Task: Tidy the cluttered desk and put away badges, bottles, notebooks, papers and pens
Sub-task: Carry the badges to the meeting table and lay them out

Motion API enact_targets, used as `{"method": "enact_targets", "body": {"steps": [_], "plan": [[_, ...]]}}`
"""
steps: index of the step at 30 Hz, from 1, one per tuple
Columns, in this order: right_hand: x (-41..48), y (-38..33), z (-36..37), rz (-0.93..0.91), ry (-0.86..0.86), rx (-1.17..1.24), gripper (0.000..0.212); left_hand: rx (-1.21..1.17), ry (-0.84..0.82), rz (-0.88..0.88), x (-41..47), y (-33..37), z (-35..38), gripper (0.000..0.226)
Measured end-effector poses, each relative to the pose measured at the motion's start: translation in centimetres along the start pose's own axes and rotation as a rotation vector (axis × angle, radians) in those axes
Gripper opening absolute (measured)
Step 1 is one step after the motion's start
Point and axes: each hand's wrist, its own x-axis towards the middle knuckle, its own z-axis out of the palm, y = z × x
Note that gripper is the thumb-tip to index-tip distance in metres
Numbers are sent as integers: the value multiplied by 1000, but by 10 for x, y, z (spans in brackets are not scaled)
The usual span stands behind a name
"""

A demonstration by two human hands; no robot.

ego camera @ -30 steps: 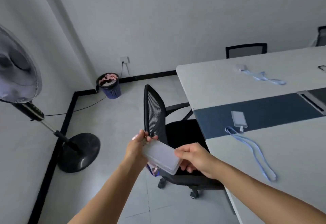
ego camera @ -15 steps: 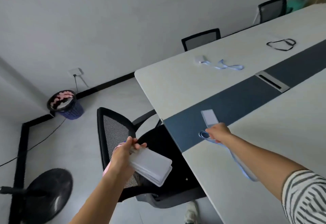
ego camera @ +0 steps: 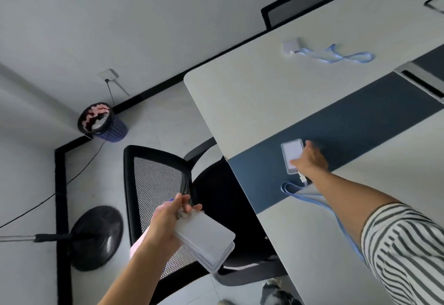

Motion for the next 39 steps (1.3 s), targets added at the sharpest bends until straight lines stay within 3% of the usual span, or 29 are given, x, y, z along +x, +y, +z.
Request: {"method": "enact_targets", "body": {"steps": [3,6,11,16,19,24,26,30,34,37,39], "plan": [[-5,-25,-6,-119,-19,79,21,-9,-36,19,6,8,-2,24],[-28,-69,-17,-271,-1,253,15,-42,-70,43,8,17,-10,25],[-96,-163,-37,-512,19,437,17,-97,-140,65,-3,36,-40,25],[-192,-246,-37,-723,-86,569,75,-187,-187,50,-10,62,-108,23],[-255,-298,-16,-798,-132,648,60,-247,-185,34,-20,82,-166,25],[-363,-392,23,-851,-59,792,15,-271,-202,76,-36,121,-260,29],[-404,-425,33,-881,-82,839,8,-312,-193,84,-40,133,-290,31],[-457,-466,47,-867,-266,939,16,-356,-199,124,-40,157,-325,33],[-471,-484,76,-793,-499,915,41,-394,-187,179,-24,186,-348,32],[-460,-483,100,-752,-563,813,55,-414,-192,199,-8,208,-357,33],[-446,-486,114,-709,-587,761,50,-445,-174,204,8,226,-364,33]]}}
